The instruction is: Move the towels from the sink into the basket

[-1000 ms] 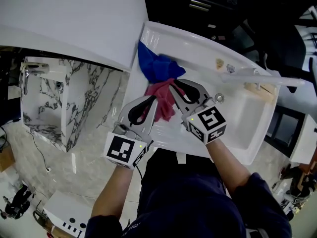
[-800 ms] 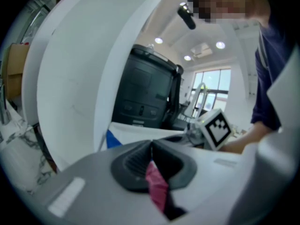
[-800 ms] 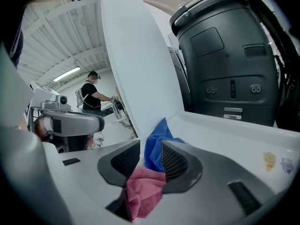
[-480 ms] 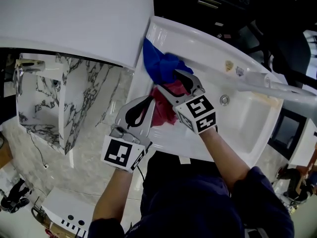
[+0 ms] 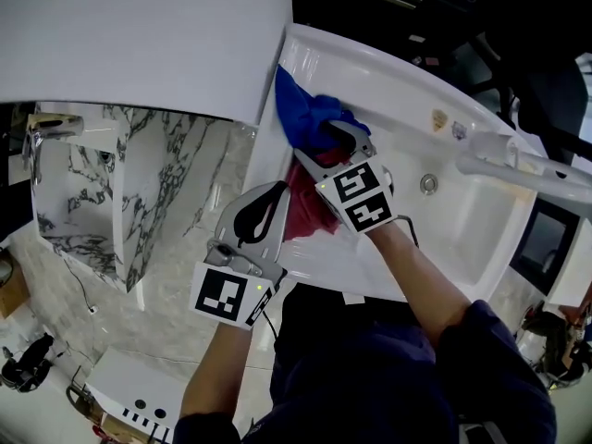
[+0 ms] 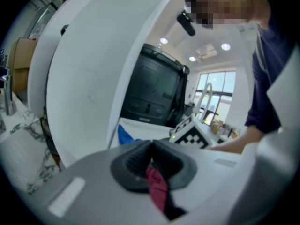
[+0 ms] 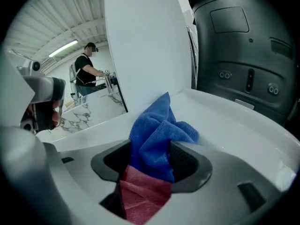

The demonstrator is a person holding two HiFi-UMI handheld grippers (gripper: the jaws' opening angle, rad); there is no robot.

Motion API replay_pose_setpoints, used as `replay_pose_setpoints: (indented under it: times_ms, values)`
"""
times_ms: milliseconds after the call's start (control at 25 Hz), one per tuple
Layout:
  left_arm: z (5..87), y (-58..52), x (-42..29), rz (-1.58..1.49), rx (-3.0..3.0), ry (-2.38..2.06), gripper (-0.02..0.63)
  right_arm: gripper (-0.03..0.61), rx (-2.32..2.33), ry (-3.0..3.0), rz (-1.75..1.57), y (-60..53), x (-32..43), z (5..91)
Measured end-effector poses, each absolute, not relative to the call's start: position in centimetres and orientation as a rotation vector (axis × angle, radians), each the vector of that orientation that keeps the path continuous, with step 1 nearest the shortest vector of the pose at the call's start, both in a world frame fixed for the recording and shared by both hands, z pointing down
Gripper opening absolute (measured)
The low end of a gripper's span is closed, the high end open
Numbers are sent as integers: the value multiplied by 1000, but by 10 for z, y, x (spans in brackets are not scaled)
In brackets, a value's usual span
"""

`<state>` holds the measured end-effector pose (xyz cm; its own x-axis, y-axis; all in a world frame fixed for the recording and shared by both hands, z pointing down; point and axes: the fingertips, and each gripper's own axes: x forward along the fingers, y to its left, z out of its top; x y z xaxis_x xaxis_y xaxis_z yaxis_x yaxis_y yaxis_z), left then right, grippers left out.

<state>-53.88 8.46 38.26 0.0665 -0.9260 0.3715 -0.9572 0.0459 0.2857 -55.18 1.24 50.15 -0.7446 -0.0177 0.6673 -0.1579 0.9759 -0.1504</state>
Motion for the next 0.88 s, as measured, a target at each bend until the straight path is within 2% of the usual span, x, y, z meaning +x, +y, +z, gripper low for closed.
replay_pose_setpoints:
  times_ms: [120, 320, 440, 880]
  values:
    - [383, 87, -541, 92, 1887, -1869, 8, 238, 134, -2383, 232, 10, -552, 507]
    - [385, 88, -541, 98, 1888, -1865, 8, 106, 152, -2364, 207, 6, -553, 516]
    - [383, 87, -539, 98, 1894, -1862, 8, 58, 158, -2382, 212, 4, -555, 512]
    - [360, 76, -523, 88, 1969, -1848, 8, 35, 230, -2535, 213, -13, -532, 445]
